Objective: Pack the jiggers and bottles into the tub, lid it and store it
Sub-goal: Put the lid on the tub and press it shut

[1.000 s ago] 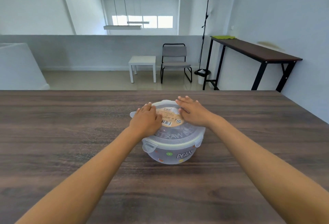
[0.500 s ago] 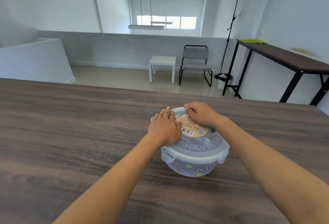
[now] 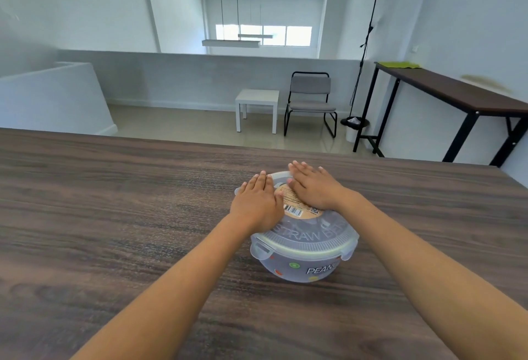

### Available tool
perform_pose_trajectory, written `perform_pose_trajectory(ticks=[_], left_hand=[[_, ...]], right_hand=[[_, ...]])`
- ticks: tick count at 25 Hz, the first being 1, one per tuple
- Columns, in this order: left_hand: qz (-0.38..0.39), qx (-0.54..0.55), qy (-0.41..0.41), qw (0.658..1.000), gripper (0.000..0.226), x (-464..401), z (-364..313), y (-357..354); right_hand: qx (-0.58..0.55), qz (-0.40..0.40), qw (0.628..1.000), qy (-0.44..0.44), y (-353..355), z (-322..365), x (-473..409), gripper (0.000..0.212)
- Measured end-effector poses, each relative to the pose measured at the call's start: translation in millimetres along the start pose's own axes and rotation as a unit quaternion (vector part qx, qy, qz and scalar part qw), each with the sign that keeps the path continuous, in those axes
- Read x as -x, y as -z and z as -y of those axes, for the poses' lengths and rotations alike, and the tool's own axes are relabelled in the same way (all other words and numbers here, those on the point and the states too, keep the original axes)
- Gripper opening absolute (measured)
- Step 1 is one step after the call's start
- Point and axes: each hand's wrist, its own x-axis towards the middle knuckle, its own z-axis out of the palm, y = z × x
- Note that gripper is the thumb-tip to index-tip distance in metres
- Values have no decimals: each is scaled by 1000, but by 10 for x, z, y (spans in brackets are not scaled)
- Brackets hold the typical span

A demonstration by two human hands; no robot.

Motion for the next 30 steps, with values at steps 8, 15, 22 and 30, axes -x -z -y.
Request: perform_pose_trajectory(ticks=[8, 15, 22, 30], left_hand=[[-119, 127, 2, 985, 43, 35, 78, 19], [-159, 112, 107, 975, 59, 134, 282, 210], [-137, 228, 163, 950, 45, 51, 354, 130], [-51, 269, 23, 962, 60, 270, 564, 148]], right_hand=[[-2, 50, 998, 28, -78, 87, 804, 60], [2, -4, 1000, 27, -116, 127, 992, 58], [2, -12, 999, 33, -155, 126, 964, 56], [-4, -7, 999, 41, -159, 84, 941, 56]])
